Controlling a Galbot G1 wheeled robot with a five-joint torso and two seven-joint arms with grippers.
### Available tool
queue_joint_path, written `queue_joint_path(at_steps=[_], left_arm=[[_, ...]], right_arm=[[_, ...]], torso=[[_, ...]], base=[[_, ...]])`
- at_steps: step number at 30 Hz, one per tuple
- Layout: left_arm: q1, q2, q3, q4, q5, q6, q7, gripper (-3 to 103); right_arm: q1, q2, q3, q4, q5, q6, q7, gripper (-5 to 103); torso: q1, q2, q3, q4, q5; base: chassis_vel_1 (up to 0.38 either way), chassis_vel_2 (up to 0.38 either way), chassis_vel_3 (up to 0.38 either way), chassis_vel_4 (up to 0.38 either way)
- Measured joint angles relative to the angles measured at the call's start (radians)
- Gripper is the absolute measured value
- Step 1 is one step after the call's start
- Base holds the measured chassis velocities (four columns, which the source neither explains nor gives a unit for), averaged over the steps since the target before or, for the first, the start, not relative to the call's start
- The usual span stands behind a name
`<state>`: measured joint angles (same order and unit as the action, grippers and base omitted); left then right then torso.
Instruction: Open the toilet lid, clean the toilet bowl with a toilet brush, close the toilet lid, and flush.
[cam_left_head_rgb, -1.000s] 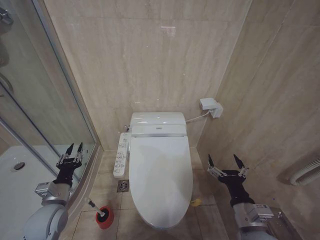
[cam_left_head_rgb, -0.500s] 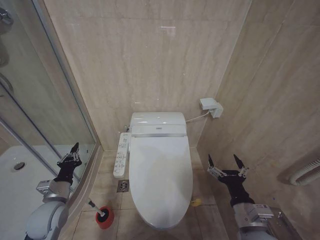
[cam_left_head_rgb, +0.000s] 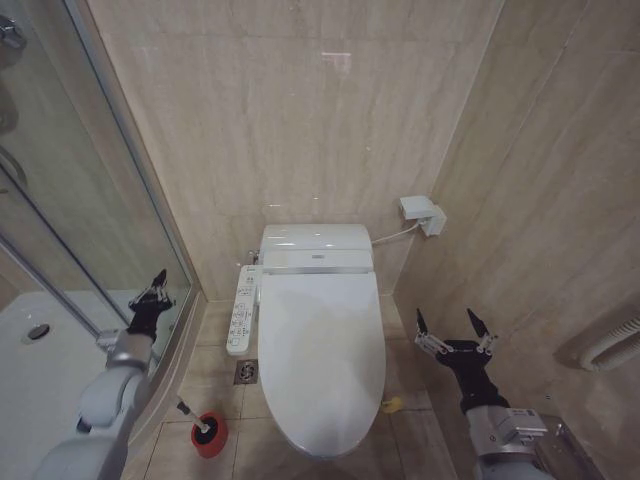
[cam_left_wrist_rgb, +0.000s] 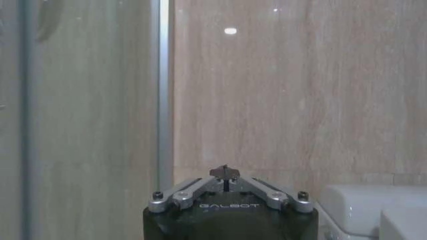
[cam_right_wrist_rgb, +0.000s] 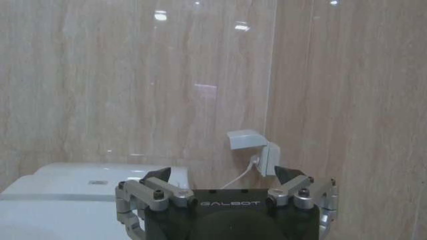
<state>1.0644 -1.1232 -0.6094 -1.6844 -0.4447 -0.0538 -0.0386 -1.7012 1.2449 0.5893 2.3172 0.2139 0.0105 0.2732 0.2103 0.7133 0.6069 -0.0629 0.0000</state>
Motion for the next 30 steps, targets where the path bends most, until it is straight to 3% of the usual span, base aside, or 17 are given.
queue_joint_path(at_steps=[16,20,23,30], left_arm=[[-0.246,0.035,0.187,0.242,-0.012,-0.043,0.048,0],[-0.299,0.046,0.215,0.315,-0.011,-0.061,0.08,0],[-0.355,0.052,0.236,0.399,-0.01,-0.096,0.14,0],[-0.439,0.037,0.282,0.494,-0.007,-0.128,0.19,0]], right_arm=[[0.0,0.0,0.0,0.0,0.0,0.0,0.0,100],[0.0,0.0,0.0,0.0,0.0,0.0,0.0,100],[0.0,0.0,0.0,0.0,0.0,0.0,0.0,100],[0.0,0.0,0.0,0.0,0.0,0.0,0.0,100]], torso=[[0.0,0.0,0.0,0.0001,0.0001],[0.0,0.0,0.0,0.0,0.0001],[0.0,0.0,0.0,0.0003,0.0001],[0.0,0.0,0.0,0.0001,0.0]], base=[[0.0,0.0,0.0,0.0],[0.0,0.0,0.0,0.0],[0.0,0.0,0.0,0.0],[0.0,0.0,0.0,0.0]])
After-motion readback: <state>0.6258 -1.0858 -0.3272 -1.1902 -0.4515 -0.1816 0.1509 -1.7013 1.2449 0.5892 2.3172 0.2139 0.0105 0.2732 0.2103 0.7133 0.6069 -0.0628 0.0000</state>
